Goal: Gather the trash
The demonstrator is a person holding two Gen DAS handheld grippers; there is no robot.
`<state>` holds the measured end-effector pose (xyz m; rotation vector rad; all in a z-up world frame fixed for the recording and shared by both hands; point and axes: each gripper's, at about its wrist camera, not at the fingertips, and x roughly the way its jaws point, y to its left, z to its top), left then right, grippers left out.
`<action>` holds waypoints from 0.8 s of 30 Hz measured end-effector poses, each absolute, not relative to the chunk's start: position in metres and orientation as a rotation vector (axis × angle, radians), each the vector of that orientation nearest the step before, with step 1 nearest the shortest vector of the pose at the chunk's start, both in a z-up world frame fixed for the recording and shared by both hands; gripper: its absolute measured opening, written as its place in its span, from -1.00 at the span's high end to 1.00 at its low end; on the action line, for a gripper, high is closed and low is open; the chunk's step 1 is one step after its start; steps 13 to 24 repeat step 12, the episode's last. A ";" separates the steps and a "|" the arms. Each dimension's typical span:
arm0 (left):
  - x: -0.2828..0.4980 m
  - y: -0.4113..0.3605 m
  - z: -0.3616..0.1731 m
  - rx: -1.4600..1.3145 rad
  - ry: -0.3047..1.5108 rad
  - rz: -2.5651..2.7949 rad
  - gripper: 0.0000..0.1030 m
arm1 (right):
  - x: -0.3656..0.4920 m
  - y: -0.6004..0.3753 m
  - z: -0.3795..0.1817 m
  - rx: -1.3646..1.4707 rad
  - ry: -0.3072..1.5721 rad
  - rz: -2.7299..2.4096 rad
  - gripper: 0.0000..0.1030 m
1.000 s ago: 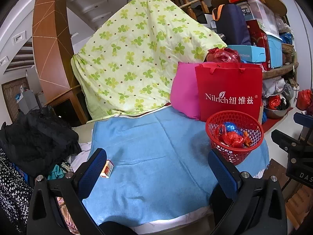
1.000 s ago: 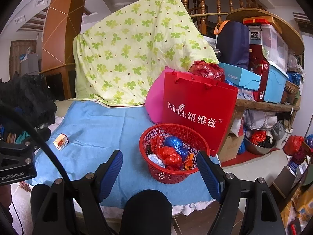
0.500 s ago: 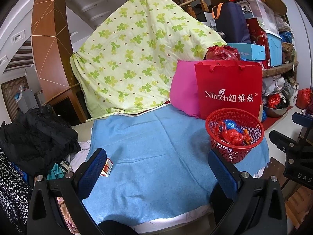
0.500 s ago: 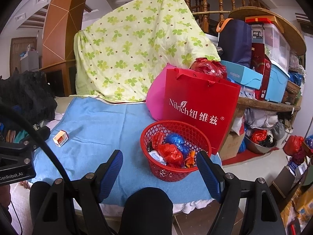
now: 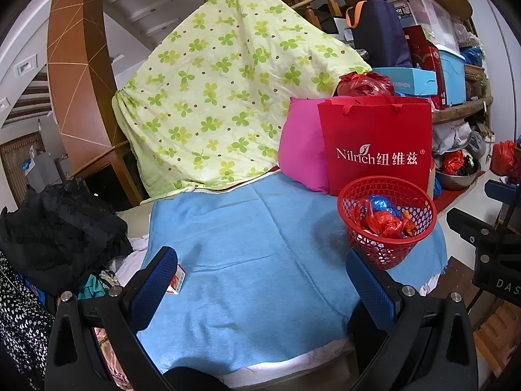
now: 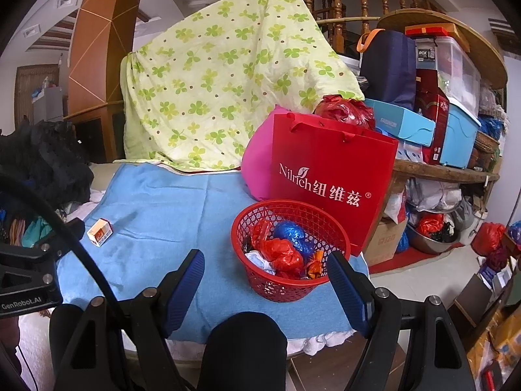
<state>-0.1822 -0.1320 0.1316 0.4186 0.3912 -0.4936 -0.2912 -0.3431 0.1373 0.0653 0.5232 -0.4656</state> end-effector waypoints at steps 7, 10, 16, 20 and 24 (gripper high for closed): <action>-0.184 -0.137 0.130 0.429 0.387 -0.505 -0.99 | -0.296 -0.348 0.137 0.082 0.518 -0.464 -0.56; -0.181 -0.137 0.127 0.418 0.387 -0.515 -0.99 | -0.293 -0.351 0.134 0.091 0.523 -0.459 -0.56; -0.174 -0.138 0.124 0.414 0.404 -0.523 -0.99 | -0.288 -0.352 0.131 0.092 0.534 -0.455 -0.56; -0.174 -0.138 0.124 0.414 0.404 -0.523 -0.99 | -0.288 -0.352 0.131 0.092 0.534 -0.455 -0.56; -0.174 -0.138 0.124 0.414 0.404 -0.523 -0.99 | -0.288 -0.352 0.131 0.092 0.534 -0.455 -0.56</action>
